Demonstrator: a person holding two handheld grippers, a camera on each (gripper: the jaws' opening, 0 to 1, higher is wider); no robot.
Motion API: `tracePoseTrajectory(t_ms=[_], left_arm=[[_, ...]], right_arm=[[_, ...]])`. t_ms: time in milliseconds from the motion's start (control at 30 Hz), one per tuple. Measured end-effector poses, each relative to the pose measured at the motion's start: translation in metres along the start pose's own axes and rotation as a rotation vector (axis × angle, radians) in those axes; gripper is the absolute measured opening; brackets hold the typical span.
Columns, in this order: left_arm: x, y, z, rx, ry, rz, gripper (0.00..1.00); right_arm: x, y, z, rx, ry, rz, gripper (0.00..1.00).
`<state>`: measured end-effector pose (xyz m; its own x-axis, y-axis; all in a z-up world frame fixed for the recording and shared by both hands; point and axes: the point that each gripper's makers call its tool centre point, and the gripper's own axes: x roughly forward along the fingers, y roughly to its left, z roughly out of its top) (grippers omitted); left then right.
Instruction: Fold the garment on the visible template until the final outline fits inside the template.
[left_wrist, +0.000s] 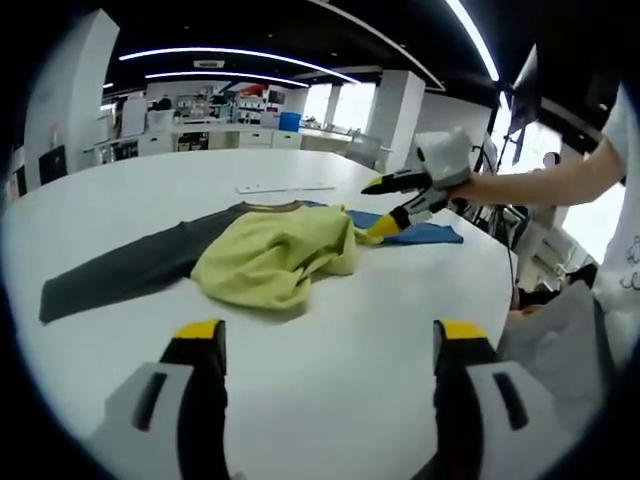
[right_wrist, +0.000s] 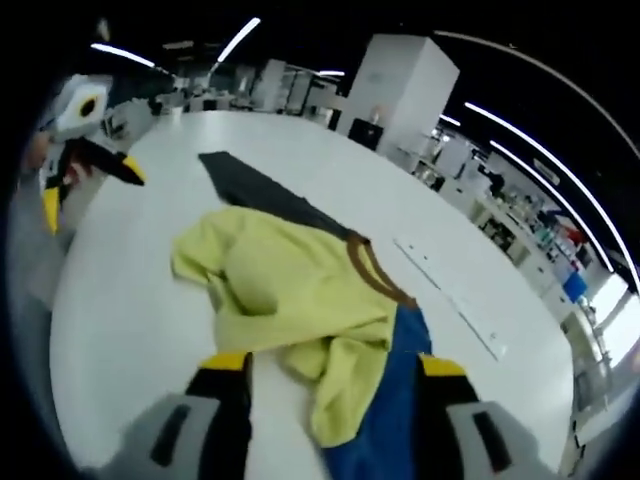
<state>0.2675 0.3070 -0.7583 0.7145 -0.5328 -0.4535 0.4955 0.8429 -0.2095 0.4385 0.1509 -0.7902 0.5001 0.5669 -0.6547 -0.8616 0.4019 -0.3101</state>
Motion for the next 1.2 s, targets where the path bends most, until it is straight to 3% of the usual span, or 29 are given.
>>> tracePoseTrajectory(t_ms=[100, 167, 300, 433, 533, 700, 800, 967, 1000, 1200], left_arm=[[-0.001, 0.001, -0.001, -0.005, 0.001, 0.003, 0.82], [-0.002, 0.001, -0.003, -0.006, 0.003, 0.007, 0.82], [-0.005, 0.002, -0.005, -0.017, 0.000, 0.013, 0.82], [-0.006, 0.001, -0.007, -0.024, 0.003, 0.017, 0.82], [-0.007, 0.001, -0.008, -0.029, 0.001, 0.019, 0.82], [-0.007, 0.001, -0.012, -0.042, 0.007, 0.019, 0.82], [-0.008, 0.001, -0.012, -0.039, 0.009, 0.022, 0.82], [-0.010, 0.003, -0.013, -0.044, 0.010, 0.028, 0.82], [-0.011, 0.003, -0.014, -0.045, 0.011, 0.029, 0.82], [-0.009, 0.003, -0.015, -0.050, 0.014, 0.028, 0.81]], right_arm=[[0.008, 0.006, -0.005, -0.054, 0.014, -0.008, 0.51], [0.010, 0.010, -0.004, -0.039, 0.009, 0.004, 0.47], [0.012, 0.014, -0.004, -0.053, 0.014, -0.006, 0.30], [0.022, 0.013, -0.013, -0.086, 0.042, -0.021, 0.23], [0.016, 0.021, -0.011, -0.077, 0.048, -0.019, 0.17], [0.032, 0.020, -0.021, -0.105, 0.062, -0.037, 0.15], [0.033, 0.022, -0.019, -0.096, 0.064, -0.045, 0.11], [0.036, 0.015, -0.023, -0.151, 0.090, -0.105, 0.04], [0.036, 0.014, -0.023, -0.145, 0.087, -0.110, 0.00], [0.032, 0.009, -0.022, -0.055, 0.060, -0.125, 0.00]])
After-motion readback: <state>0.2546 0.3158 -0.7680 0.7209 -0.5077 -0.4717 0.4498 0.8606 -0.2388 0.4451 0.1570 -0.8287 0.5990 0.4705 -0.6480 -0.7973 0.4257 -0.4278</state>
